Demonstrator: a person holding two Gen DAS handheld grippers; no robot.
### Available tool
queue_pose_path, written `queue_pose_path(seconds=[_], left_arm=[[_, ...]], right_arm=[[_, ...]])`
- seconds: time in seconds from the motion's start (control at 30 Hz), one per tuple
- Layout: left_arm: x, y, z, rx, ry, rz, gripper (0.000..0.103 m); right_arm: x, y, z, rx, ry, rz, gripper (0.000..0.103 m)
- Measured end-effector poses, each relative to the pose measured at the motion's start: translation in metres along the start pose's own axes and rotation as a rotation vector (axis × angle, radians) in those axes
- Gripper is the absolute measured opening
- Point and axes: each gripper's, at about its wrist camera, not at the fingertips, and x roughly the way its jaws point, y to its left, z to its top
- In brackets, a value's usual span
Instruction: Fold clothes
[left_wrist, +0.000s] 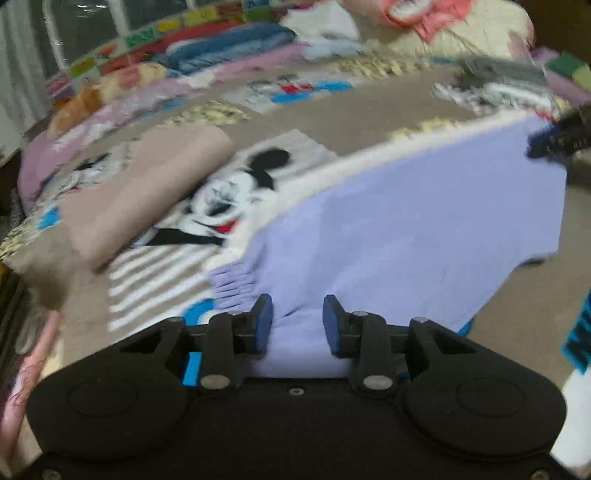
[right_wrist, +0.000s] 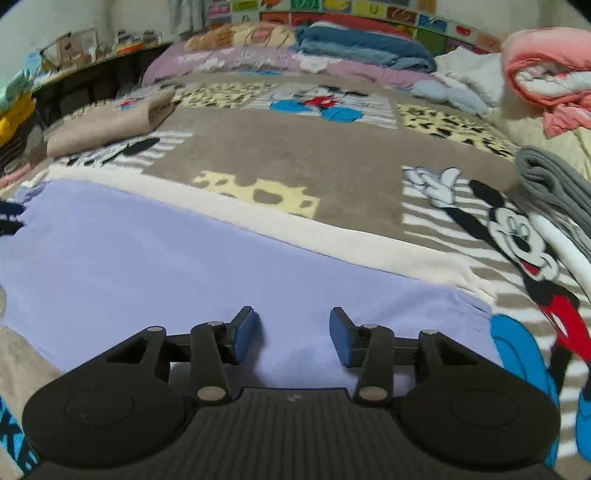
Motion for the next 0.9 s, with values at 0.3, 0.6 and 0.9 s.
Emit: queue_pose_path(seconds=[0.3, 0.6, 0.9], left_arm=[[-0.029, 0.004, -0.013, -0.149, -0.071, -0.043, 0.030], [-0.014, -0.030, -0.039, 0.084, 0.147, -0.030, 0.031], [-0.002, -0.036, -0.020, 0.004, -0.124, -0.064, 0.031]], right_arm=[[-0.026, 0.092, 0.006, -0.114, -0.149, 0.146, 0.045], [0.002, 0.214, -0.011, -0.346, -0.047, 0.291, 0.047], [-0.013, 0.210, -0.030, -0.289, -0.109, 0.285, 0.048]])
